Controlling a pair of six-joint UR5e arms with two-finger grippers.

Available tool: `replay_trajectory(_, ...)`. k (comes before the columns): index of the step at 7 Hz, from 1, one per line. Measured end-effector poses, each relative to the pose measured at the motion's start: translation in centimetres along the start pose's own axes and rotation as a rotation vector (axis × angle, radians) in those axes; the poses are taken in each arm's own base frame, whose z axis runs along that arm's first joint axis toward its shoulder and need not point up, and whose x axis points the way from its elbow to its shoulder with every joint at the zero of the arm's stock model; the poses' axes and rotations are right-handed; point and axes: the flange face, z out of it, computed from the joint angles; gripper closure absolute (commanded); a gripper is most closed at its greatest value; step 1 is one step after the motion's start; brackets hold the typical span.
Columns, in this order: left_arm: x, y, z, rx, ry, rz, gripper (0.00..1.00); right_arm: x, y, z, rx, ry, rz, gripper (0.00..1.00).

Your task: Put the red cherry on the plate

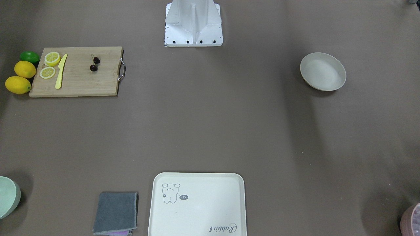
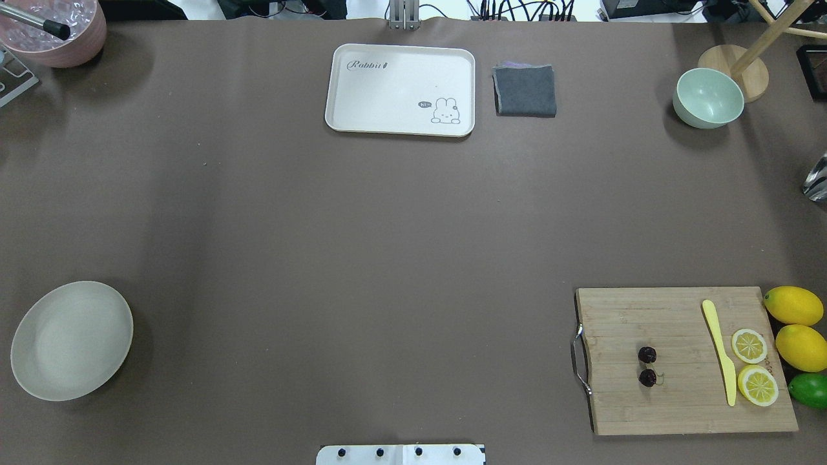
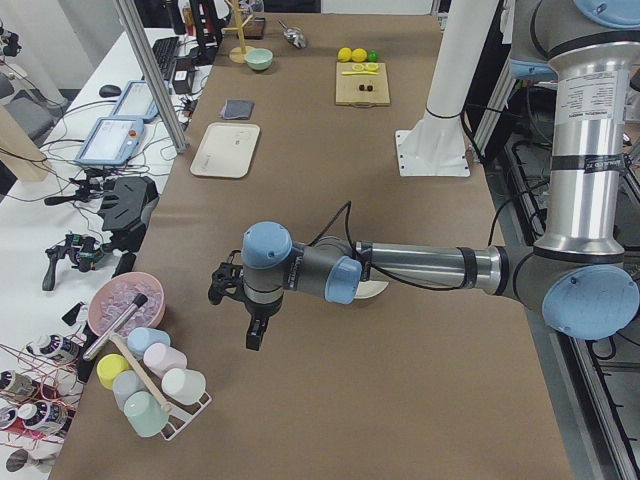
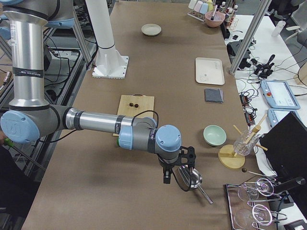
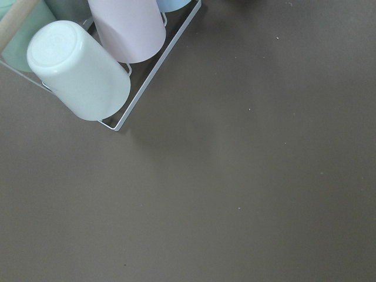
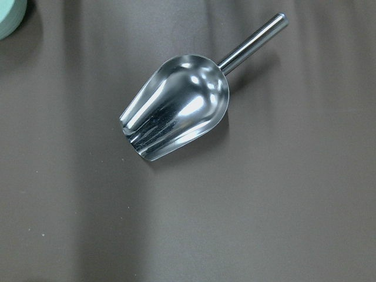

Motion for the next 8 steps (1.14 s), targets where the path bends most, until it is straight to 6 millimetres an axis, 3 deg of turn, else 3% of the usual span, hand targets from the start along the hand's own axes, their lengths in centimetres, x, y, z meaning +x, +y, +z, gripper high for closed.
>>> replay_trajectory(8,0.59,-0.18,-0.56,0.008,0.003,0.007,0.02,-0.08,-0.05,-0.16,0.002,0.000,-0.001,0.00)
